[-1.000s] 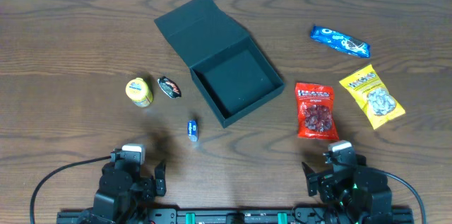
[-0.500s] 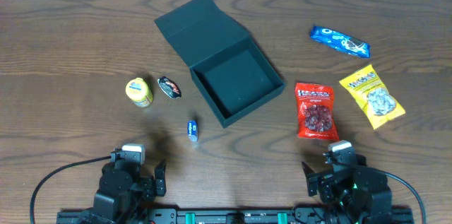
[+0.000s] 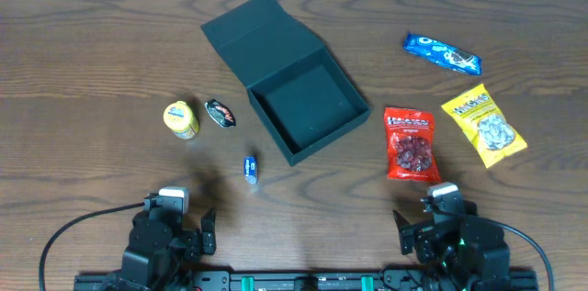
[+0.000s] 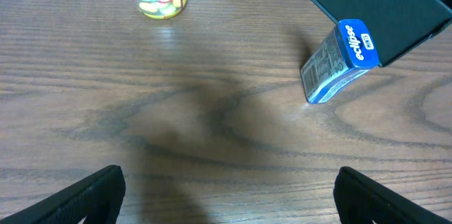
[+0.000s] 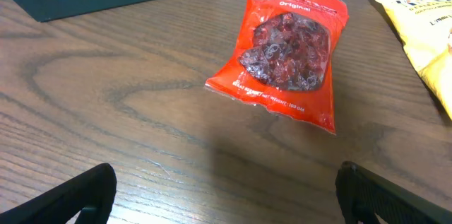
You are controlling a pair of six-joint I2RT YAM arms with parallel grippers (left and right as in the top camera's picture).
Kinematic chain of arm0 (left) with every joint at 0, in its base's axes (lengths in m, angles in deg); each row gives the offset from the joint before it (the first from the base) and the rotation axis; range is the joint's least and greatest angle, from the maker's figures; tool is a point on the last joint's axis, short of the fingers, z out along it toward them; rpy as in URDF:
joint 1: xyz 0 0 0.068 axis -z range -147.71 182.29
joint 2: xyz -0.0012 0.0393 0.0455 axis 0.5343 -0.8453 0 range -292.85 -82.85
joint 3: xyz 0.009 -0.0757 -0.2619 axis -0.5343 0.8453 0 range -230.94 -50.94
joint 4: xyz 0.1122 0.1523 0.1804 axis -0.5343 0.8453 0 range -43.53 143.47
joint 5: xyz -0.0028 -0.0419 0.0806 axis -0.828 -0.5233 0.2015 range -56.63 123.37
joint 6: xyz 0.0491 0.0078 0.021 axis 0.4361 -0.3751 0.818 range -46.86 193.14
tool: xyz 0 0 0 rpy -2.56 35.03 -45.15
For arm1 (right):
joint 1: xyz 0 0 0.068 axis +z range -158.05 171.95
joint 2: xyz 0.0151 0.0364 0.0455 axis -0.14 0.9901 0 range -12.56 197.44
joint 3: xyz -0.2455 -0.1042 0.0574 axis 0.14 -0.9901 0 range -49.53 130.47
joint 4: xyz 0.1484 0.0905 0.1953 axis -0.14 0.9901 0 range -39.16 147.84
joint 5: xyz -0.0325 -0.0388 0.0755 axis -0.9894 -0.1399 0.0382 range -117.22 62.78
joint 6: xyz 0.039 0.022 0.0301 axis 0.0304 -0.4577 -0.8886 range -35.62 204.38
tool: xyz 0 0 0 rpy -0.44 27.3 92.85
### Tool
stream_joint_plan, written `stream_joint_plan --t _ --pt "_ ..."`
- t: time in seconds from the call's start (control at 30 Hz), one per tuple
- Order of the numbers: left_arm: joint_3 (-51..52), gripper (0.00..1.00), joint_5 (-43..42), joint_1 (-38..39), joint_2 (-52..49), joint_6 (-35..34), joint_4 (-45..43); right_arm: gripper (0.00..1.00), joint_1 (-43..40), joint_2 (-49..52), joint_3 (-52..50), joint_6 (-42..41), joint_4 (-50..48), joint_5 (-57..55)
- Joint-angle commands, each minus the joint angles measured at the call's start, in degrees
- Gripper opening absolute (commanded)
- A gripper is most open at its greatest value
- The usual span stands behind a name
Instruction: Pack container
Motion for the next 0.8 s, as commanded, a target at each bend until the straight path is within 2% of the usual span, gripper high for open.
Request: stream_joint_plan --t 0.0,0.27,0.37,0.5,0.67,0.77 --pt "1.68 0.95 0.2 -0.39 0.52 -0.66 1.97 0.99 0.11 -0.37 -0.31 0.7 0.07 -0.63" --pt "1.68 0.95 -3.48 -0.39 0.52 -3.32 -0.22 0.99 0.11 -0.37 -0.35 2.64 -3.06 -3.21" --pt "1.68 0.95 -10.03 -0.39 0.52 -4.96 -0.68 0.99 0.11 -0.37 -0.35 2.49 -8.48 -3.17" --pt "1.68 0.95 -12.33 -0.37 0.52 -5.01 -2.82 0.99 0.11 -0.37 -0.35 -1.53 -15.85 0.83" --pt "1.44 0.95 -16.79 -0.37 0.48 -5.33 -9.38 0.99 0.11 -0.37 -0.37 -1.55 -19.19 0.76" --pt "0.42 0.95 -16.74 -0.37 0.09 -5.64 -11.82 0.99 0.11 -0.31 -0.07 -7.67 -21.29 0.9"
